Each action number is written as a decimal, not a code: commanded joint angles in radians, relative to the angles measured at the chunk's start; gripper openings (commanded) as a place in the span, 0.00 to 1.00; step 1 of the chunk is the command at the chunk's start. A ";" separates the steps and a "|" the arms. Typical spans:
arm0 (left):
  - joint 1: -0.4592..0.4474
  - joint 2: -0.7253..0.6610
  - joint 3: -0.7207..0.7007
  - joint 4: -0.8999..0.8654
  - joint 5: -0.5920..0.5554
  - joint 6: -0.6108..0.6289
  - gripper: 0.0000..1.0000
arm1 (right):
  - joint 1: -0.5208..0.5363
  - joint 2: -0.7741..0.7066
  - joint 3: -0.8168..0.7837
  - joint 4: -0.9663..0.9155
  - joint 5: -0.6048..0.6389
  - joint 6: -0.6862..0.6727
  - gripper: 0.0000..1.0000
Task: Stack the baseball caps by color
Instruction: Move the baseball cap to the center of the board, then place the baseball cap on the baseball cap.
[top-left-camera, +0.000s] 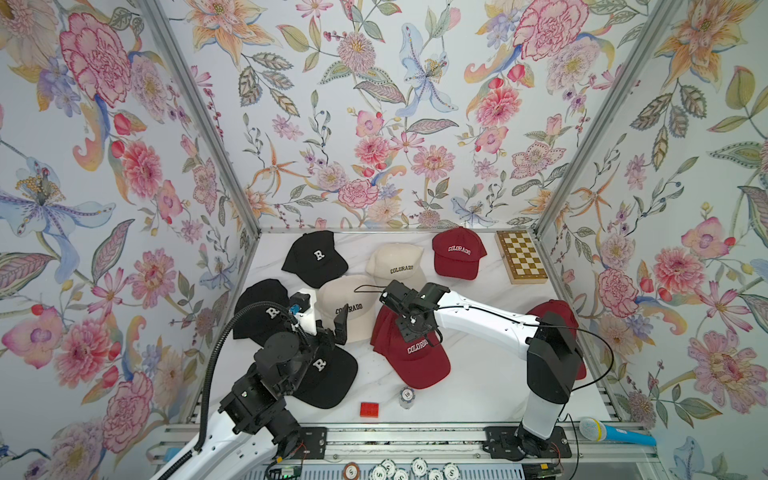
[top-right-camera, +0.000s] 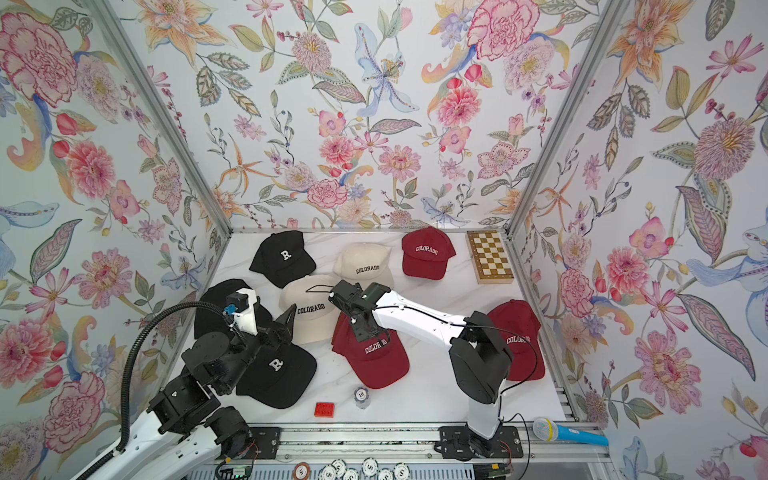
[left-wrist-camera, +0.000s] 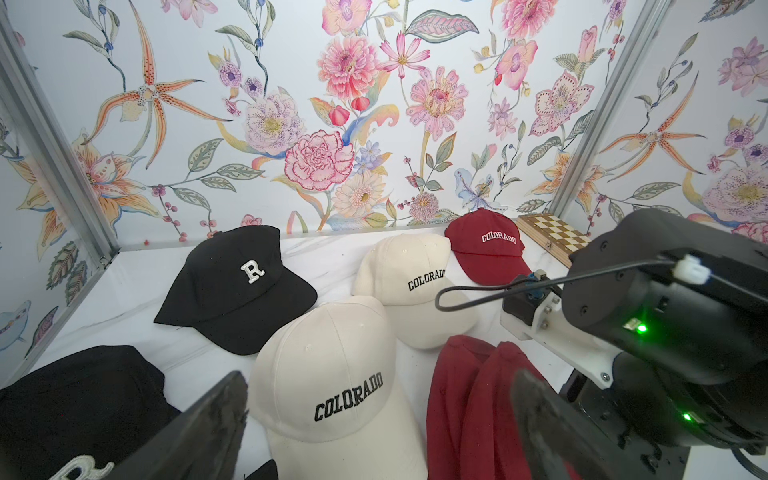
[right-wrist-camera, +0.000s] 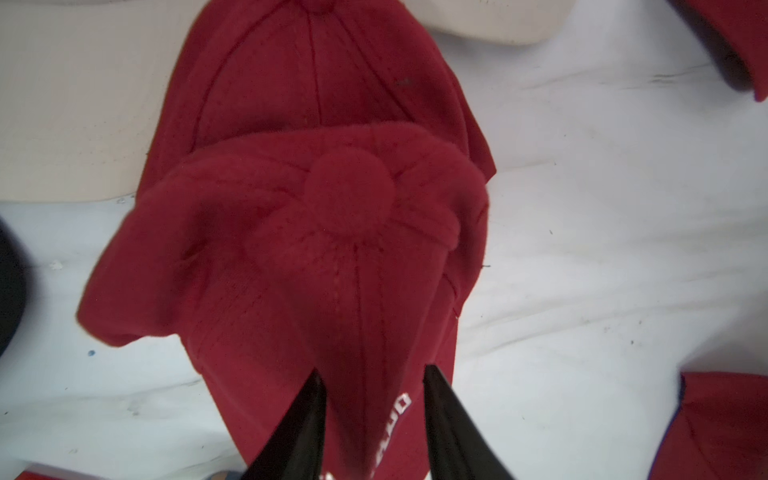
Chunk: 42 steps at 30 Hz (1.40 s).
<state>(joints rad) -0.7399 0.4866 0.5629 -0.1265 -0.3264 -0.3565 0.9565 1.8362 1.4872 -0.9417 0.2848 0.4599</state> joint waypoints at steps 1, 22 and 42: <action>-0.007 0.013 0.006 0.014 -0.023 -0.006 1.00 | -0.016 0.020 -0.006 0.025 0.005 -0.004 0.40; -0.007 0.085 0.018 0.080 -0.030 0.010 1.00 | -0.200 -0.039 -0.149 0.109 0.014 0.023 0.41; -0.007 0.290 0.097 0.202 0.025 0.054 1.00 | -0.421 -0.238 -0.239 0.138 -0.072 0.013 0.75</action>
<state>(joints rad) -0.7399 0.7551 0.6201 0.0322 -0.3256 -0.3260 0.5446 1.6459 1.2167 -0.7845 0.2512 0.4786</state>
